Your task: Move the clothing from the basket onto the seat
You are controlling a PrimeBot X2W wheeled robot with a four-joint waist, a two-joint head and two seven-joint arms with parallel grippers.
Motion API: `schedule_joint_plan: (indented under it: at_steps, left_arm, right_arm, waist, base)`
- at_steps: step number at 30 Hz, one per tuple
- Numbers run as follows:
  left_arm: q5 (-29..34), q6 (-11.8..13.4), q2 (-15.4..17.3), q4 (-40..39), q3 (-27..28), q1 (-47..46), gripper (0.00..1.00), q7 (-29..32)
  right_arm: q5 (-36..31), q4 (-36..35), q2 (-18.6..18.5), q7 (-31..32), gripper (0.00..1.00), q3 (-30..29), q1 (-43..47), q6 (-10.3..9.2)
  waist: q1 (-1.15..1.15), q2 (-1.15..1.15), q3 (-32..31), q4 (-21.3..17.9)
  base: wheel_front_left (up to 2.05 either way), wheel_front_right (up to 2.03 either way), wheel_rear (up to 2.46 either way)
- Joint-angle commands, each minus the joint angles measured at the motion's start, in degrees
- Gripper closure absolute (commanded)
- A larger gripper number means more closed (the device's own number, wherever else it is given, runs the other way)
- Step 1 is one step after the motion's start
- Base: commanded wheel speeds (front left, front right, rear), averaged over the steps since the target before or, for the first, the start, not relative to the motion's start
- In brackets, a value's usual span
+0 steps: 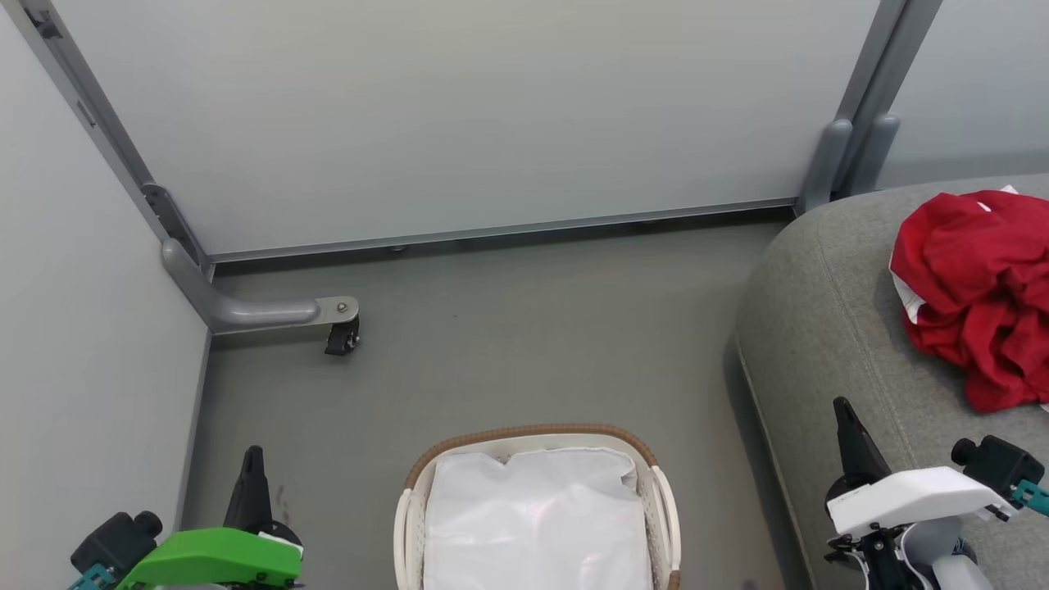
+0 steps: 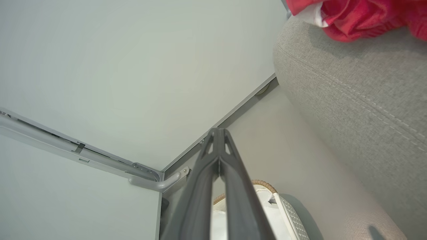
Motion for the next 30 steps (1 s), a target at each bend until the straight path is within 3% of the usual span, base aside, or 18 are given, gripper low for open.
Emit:
schedule_joint_plan:
  at_steps: [1, 30]
  left_arm:
    - [-1.74, -0.41, 0.17, -0.96, 0.57, -1.68, 1.00, 0.47]
    - [-19.09, -0.63, 0.24, -2.74, 3.16, -3.45, 1.00, 5.60]
  right_arm:
    - [2.08, -0.96, -0.38, 0.52, 1.00, -0.33, -0.95, -0.03]
    - [21.14, -2.95, -0.55, 5.63, 1.00, -2.07, -1.14, -0.04]
  waist:
    - [0.00, 0.00, -0.01, -0.03]
    - [0.00, 0.00, -0.19, -0.61]
  base:
    - [0.00, 0.00, 0.00]
    - [0.00, 0.00, 0.00]
